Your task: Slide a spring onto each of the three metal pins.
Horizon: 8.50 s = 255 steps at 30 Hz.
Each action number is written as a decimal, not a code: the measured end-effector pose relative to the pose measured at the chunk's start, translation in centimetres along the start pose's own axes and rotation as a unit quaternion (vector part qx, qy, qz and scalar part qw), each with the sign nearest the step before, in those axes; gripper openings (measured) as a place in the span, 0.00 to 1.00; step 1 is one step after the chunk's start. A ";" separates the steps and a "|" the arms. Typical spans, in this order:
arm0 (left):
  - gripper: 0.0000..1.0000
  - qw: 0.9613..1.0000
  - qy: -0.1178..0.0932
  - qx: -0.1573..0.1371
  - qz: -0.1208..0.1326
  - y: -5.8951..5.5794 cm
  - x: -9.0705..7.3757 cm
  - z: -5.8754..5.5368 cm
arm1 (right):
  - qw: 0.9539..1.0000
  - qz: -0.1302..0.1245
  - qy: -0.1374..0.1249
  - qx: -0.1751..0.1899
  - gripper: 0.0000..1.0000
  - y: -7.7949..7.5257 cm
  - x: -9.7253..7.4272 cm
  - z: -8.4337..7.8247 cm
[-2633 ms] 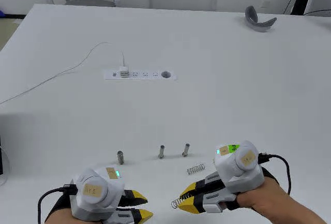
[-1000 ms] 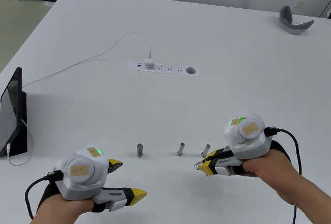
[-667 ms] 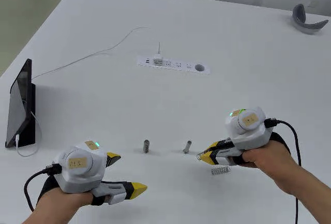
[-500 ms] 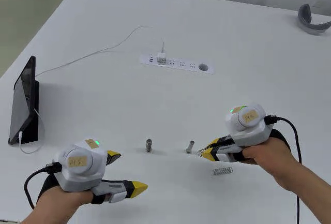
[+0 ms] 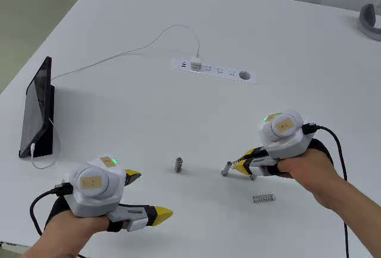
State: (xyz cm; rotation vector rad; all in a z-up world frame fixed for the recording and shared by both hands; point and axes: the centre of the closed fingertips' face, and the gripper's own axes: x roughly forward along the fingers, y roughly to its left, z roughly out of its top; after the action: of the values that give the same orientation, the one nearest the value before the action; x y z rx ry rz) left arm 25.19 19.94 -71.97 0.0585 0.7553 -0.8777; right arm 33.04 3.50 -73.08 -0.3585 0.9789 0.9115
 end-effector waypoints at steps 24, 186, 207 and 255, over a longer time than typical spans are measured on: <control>0.69 1.000 0.003 -0.009 0.000 0.3 -0.2 -0.5 | 1.000 0.006 0.016 -0.018 0.13 -0.2 1.6 1.0; 0.61 0.977 0.100 0.142 -0.126 -14.0 15.8 3.9 | 0.963 -0.070 -0.177 0.191 0.85 3.0 -10.1 -15.2; 0.31 0.981 0.107 0.130 -0.098 -13.7 21.0 4.2 | 0.962 -0.061 -0.174 0.200 0.85 3.3 -10.1 -16.2; 0.11 0.988 0.107 0.094 -0.063 -11.6 15.7 0.9 | 0.957 -0.036 -0.186 0.221 0.83 4.9 -9.3 -15.6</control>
State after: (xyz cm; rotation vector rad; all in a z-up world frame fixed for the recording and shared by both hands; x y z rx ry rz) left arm 23.76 1.42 -78.13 0.2791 0.8811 -1.0737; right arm 18.24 -8.16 -73.13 0.1550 0.7843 0.6383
